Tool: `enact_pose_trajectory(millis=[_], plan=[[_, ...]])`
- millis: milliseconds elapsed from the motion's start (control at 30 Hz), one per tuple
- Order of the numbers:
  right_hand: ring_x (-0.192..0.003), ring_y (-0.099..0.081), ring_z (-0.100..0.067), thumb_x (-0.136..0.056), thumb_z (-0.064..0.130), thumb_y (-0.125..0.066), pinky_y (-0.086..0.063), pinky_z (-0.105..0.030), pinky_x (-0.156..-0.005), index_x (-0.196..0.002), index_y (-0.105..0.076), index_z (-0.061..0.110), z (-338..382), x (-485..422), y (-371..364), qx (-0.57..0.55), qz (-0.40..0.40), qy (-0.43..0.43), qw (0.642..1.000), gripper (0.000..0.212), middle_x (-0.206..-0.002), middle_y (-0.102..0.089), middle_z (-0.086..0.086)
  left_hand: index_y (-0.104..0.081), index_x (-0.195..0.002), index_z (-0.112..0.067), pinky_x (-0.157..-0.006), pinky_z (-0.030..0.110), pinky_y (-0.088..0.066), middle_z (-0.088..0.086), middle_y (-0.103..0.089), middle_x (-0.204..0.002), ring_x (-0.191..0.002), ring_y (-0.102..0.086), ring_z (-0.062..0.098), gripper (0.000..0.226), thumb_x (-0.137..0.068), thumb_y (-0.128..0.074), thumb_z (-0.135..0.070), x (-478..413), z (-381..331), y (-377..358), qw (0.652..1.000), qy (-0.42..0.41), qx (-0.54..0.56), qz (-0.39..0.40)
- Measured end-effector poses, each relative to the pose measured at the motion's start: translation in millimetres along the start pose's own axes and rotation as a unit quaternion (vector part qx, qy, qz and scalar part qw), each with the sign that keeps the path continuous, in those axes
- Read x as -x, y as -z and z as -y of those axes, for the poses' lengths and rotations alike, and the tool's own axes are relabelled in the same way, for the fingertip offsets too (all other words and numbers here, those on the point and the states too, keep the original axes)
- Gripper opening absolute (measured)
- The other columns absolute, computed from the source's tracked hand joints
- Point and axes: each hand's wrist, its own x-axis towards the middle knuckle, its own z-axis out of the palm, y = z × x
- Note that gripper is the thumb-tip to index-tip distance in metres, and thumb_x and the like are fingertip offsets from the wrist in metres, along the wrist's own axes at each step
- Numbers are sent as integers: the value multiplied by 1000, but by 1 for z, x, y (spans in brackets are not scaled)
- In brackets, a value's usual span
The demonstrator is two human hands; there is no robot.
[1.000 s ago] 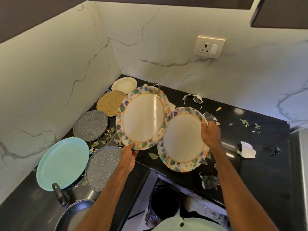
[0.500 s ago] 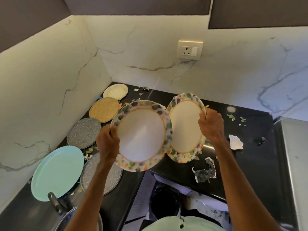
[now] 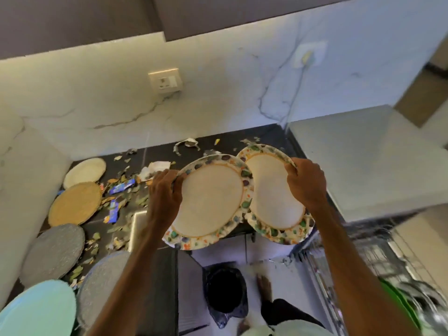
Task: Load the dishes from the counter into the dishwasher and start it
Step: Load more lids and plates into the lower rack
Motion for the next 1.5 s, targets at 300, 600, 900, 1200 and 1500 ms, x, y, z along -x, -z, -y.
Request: enact_pose_trajectory(millis=[300, 600, 900, 1200, 1500], plan=[[-65, -49, -37, -98, 19, -54, -31, -34, -64, -68, -45, 8, -120, 50, 114, 59, -66, -138, 986, 33, -63, -48, -7, -72, -102, -7, -75, 22, -27, 6, -67, -93, -85, -47, 10, 21, -102, -55, -20, -18, -132, -88, 973, -136, 100, 157], [-67, -56, -39, -95, 21, -55, -45, -42, -64, -59, -37, 19, -249, 106, 200, 82, -115, -250, 958, 41, -65, -51, -9, -73, -99, -9, -75, 24, -34, 7, -68, -88, -86, -57, 24, 14, -98, -62, -18, 3, -277, -193, 901, -280, 188, 271], [-58, -47, -32, -84, 6, -55, -32, -32, -55, -58, -43, 14, -388, 111, 277, 41, -103, -319, 941, 29, -56, -46, -4, -72, -106, -15, -71, 27, -33, 0, -63, -86, -85, -50, 20, 20, -101, -56, -26, 35, -423, -311, 832, -380, 175, 365], [-63, -53, -36, -78, -3, -53, -37, -36, -57, -62, -53, 15, -492, 144, 293, 25, -181, -430, 884, 24, -58, -51, -4, -65, -121, -19, -75, 34, -44, 1, -64, -104, -105, -50, 21, 28, -96, -55, -10, 74, -540, -399, 768, -443, 113, 449], [-64, -56, -34, -77, -14, -51, -36, -31, -56, -81, -71, 12, -561, 154, 266, -3, -274, -512, 814, 33, -63, -58, -8, -66, -120, -22, -78, 35, -50, 3, -69, -111, -104, -63, 23, 29, -95, -57, -11, 85, -587, -484, 718, -474, 76, 504]])
